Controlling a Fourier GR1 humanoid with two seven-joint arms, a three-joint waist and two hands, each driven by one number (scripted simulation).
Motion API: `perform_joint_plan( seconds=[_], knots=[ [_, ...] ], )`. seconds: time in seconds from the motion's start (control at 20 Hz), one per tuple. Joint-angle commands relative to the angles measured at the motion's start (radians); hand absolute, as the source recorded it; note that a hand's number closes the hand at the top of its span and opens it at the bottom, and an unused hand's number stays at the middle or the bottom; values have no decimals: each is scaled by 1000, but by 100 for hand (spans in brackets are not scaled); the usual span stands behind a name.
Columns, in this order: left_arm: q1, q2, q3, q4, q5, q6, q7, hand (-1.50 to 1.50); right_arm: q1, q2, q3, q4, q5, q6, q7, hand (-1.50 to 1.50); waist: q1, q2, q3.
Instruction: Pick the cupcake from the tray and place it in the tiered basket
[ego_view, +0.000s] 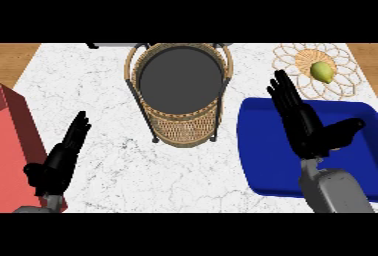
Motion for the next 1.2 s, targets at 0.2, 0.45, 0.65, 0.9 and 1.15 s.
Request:
perform_joint_plan(
  seconds=[0.2,0.45,0.65,0.9,1.15],
  knots=[
    [-88,-55,-74,-13,-24,-65,20,0,-148,-59,-211,337,61,-118,-45,-150,8,9,-6],
    [-159,-105,-82,78,12,-129,40,0,-174,-26,-305,570,53,-156,-221,-150,3,9,-4],
    [-116,-133,-93,50,-18,-105,29,0,-261,-76,-314,655,146,-190,-367,-150,5,2,-6],
    [-114,-101,-70,22,-2,-120,78,0,-191,-275,-149,416,320,-191,-14,-150,-30,-15,-10],
    [-104,-111,-77,33,-18,-105,58,0,-230,-513,5,467,488,17,254,-150,-26,-18,-18]
  ],
)
